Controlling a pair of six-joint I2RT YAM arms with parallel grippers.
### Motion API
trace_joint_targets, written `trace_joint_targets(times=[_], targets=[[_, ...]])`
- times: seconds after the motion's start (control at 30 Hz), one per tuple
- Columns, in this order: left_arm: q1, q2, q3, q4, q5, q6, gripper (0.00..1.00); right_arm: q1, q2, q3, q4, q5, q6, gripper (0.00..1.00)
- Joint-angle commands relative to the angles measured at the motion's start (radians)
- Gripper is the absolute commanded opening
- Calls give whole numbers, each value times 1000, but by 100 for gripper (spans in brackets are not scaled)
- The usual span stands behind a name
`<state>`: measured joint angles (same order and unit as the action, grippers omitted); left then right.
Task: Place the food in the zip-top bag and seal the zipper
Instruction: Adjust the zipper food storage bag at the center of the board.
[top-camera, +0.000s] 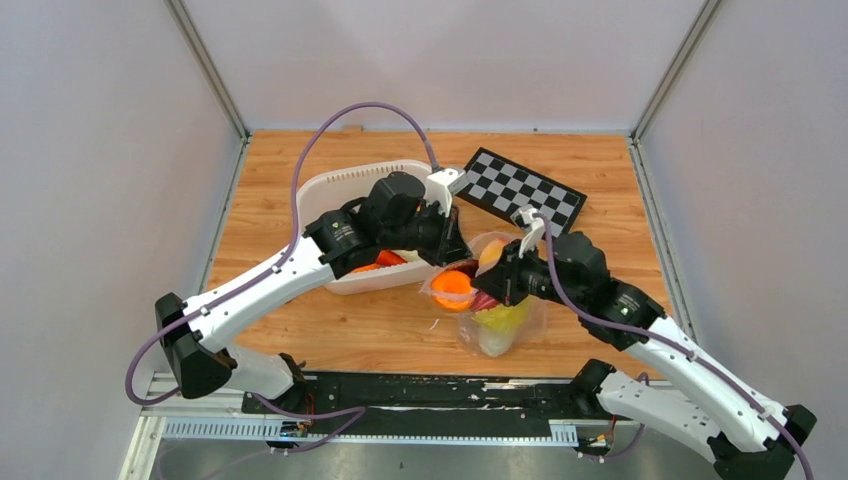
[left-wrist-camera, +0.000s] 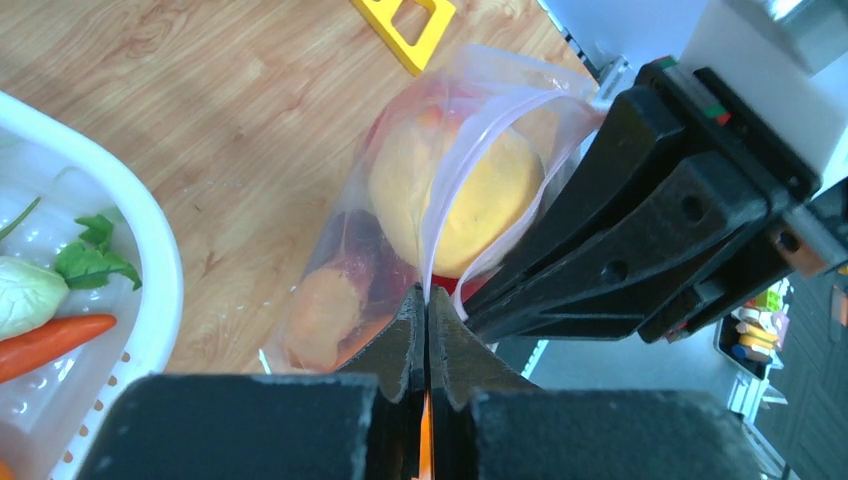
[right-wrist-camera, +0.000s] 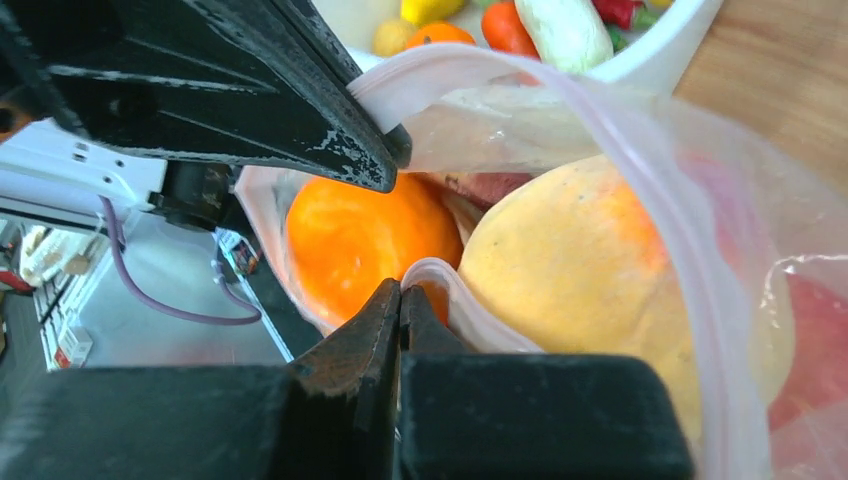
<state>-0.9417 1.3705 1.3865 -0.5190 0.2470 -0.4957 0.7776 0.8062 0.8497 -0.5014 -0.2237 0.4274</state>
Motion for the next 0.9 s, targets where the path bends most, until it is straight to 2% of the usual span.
trace_joint_targets(times=[0.0,0.1,0.3,0.47,0.57,0.77,0.87], targets=[[-17,-59,81,24,40,20,0,-5,-132,-49,149,67,111,0],[-17,-36,137,-39,31,64,0,-6,-207,-80,227,119,170,0],[-17,-1,197,-95,54,110,0,-5,-272,-104,262,188,225,0],[-17,15,190,-41,216,121,0,-5,-262,-149,338,213,323,1],[-17,15,164,1,233,121,0,-5,-238,-166,389,222,351,0],[-17,59,175,-45,256,158,5,-6,-215,-186,484,253,373,0],[-17,72,188,-86,191,172,13,-5,-223,-195,517,266,373,0]])
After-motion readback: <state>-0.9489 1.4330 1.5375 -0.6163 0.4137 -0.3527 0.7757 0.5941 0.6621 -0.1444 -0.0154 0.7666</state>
